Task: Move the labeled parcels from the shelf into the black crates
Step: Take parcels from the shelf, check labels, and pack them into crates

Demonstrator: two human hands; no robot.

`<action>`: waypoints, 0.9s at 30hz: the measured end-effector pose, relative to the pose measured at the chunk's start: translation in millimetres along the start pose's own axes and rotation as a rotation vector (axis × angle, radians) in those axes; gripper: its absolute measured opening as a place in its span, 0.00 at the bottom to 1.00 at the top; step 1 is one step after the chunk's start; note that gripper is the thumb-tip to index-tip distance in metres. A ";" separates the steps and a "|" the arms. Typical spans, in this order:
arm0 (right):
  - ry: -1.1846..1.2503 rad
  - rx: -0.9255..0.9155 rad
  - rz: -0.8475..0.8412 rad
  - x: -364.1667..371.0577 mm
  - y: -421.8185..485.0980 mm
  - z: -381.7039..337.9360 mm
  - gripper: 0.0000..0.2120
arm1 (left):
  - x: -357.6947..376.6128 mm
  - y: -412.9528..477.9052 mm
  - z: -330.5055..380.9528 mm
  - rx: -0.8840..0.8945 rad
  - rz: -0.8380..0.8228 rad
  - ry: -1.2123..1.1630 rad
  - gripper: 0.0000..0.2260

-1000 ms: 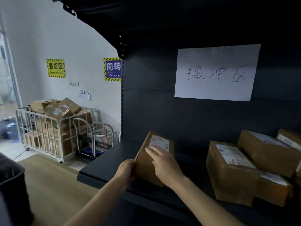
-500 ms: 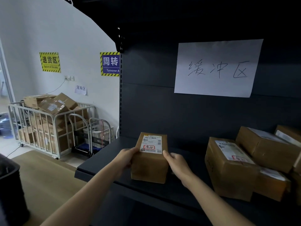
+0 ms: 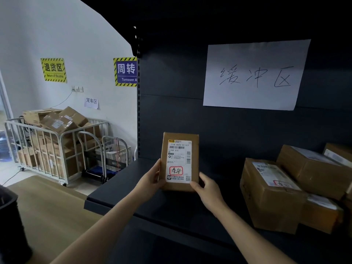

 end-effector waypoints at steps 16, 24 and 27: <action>-0.409 0.089 -0.071 9.3 14.3 23.2 0.34 | -5.2 6.5 -31.5 -0.126 0.138 0.652 0.45; -0.813 -0.042 -0.138 -12.2 -4.8 2.5 0.33 | 4.5 -15.2 -3.4 -0.030 0.285 1.009 0.29; -0.885 -0.113 -0.121 -27.4 -14.3 -12.1 0.33 | 21.2 -18.1 5.7 0.018 0.289 1.089 0.30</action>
Point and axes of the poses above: each hand's wrist, its own y-axis towards the middle knuckle, its own x-axis out of the palm, z = x × y, the point moved 6 cm from there along y, towards the middle knuckle, and after that the axes turned 5 degrees about -x, right-handed, at the moved point
